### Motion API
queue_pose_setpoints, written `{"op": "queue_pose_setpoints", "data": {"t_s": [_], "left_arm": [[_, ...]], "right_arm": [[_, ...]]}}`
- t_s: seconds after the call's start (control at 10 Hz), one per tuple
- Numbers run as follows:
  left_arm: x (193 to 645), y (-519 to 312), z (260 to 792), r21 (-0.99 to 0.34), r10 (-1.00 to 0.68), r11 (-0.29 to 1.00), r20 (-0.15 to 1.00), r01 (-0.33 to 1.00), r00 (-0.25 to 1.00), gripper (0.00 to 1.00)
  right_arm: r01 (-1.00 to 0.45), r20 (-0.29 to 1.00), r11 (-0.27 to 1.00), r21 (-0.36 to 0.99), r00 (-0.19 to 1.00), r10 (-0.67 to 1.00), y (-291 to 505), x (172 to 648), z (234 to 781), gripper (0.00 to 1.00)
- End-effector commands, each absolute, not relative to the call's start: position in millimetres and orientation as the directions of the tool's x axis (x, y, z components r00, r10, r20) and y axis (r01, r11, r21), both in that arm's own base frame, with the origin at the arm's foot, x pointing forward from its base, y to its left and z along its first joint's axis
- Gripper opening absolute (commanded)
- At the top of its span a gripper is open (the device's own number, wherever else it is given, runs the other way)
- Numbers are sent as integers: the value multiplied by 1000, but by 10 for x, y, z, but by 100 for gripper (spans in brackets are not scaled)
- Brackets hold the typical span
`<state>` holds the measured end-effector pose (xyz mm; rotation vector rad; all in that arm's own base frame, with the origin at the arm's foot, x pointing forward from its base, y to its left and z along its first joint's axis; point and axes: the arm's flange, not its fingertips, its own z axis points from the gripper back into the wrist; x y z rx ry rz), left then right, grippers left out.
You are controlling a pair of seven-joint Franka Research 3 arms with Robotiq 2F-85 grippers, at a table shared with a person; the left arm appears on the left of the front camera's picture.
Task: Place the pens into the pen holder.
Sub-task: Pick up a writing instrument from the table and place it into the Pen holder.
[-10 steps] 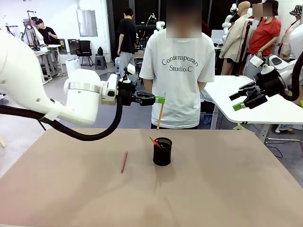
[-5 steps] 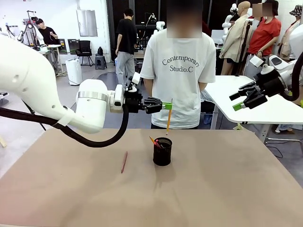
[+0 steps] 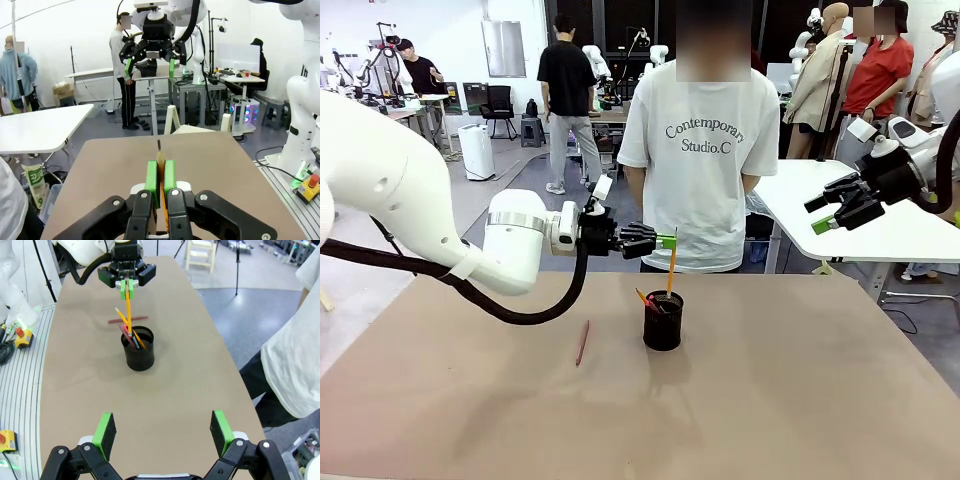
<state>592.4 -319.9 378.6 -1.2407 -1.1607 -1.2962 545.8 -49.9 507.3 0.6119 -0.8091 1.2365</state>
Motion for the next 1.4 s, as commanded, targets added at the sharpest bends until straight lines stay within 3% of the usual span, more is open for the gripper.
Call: {"op": "queue_pose_setpoints", "data": {"t_s": [0.0,1.0,1.1,1.3], "left_arm": [[5993,-3176,3758,45,16,-109,999,993,-43,0],[6008,-3206,3602,5,-4,-82,1000,997,-5,0],[6019,-3203,3591,5,4,-82,1000,997,-5,13],[6035,-3199,3593,8,5,-84,1000,996,-7,51]], "right_arm": [[-971,808,237,-25,120,577,-493,5475,5097,100],[-971,808,237,-25,120,577,-493,5475,5097,100],[-971,808,237,-25,120,577,-493,5475,5097,100],[-971,808,237,-25,120,577,-493,5475,5097,100]]}}
